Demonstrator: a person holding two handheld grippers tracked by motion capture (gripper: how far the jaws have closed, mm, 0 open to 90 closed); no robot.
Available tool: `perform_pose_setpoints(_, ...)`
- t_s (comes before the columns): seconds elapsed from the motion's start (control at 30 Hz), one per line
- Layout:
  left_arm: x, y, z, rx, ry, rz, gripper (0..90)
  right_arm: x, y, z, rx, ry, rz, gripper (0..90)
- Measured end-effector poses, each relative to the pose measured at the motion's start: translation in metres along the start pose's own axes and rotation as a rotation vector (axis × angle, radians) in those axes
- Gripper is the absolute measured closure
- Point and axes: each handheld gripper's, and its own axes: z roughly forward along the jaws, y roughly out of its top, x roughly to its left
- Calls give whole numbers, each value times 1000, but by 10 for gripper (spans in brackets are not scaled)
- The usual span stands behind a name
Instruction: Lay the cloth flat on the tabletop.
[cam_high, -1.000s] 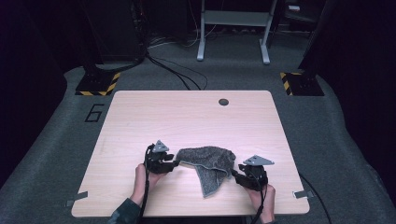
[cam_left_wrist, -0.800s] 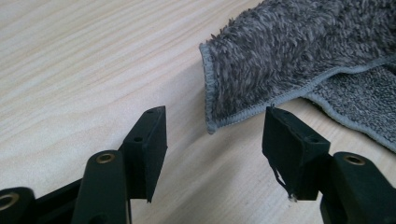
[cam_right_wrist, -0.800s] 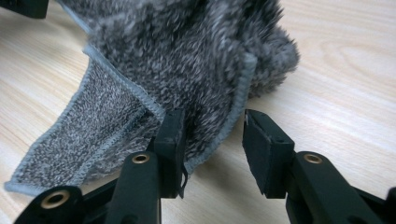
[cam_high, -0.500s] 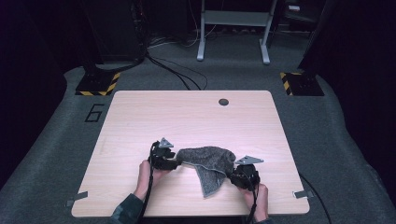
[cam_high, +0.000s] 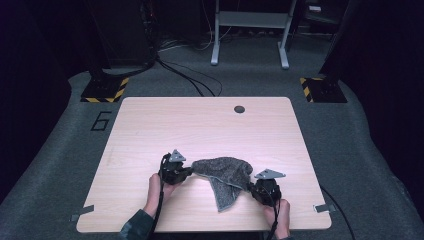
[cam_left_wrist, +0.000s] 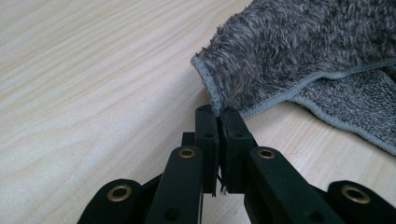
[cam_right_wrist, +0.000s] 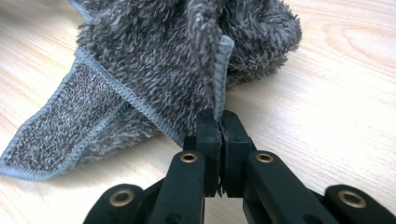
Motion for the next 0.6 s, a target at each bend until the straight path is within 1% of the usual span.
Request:
perform_pose_setpoints(0.03,0,0,-2,0,-7,-1,868,0,0,-1,-1,-2,-9,883)
perform_pose_setpoints(0.1,0,-2,-5,-4,-7,5,867,0,-1,-3,-10,-12,-20,885)
perform_pose_setpoints(0.17,-2,-3,-7,-9,-8,-8,868,1,-1,-6,-12,-9,-7,886)
perform_pose_setpoints(0.2,-2,-5,-9,-10,-10,-3,868,1,-2,-7,-17,-10,-13,887)
perform_pose_setpoints(0.27,-4,-7,-11,-9,-13,-12,869,2,-2,-10,-23,-10,-19,889)
perform_pose_setpoints(0.33,-4,-10,-14,-11,-8,-8,870,4,-3,-13,-34,-18,-21,890)
perform_pose_setpoints(0.4,-5,-13,-18,-12,-10,-8,871,5,-3,-16,-33,-13,-27,892)
perform_pose_setpoints(0.47,-7,-16,-21,-11,-11,-12,872,7,-3,-19,-34,-4,-27,892)
perform_pose_setpoints(0.5,-7,-18,-23,-13,-11,-18,872,8,-3,-20,-36,-2,-37,893)
perform_pose_setpoints(0.53,-7,-20,-24,-12,-12,-30,873,9,-3,-21,-36,-1,-36,894)
perform_pose_setpoints(0.57,-6,-22,-25,-11,-7,-27,874,10,-3,-22,-37,0,-36,894)
perform_pose_setpoints(0.6,-4,-22,-26,-14,-9,-38,875,9,-1,-23,-36,0,-49,895)
